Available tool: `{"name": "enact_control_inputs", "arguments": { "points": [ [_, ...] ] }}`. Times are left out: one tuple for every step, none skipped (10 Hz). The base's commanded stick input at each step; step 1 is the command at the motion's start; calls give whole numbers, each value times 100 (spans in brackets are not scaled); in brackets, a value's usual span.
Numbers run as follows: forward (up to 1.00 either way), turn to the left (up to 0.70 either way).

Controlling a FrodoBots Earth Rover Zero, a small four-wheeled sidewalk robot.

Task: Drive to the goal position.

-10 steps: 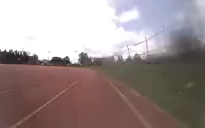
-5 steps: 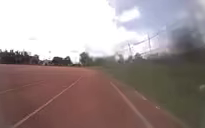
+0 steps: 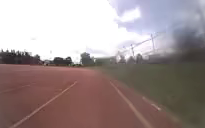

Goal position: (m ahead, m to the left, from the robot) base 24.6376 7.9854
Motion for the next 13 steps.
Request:
{"name": "enact_control_inputs", "arguments": {
  "points": [
    [70,-6],
    [70,-18],
    [70,-32],
    [70,0],
    [70,0],
    [70,0],
    [70,0],
    [70,0],
    [70,0],
    [70,0],
    [70,0],
    [70,0],
    [70,0]
  ]
}}
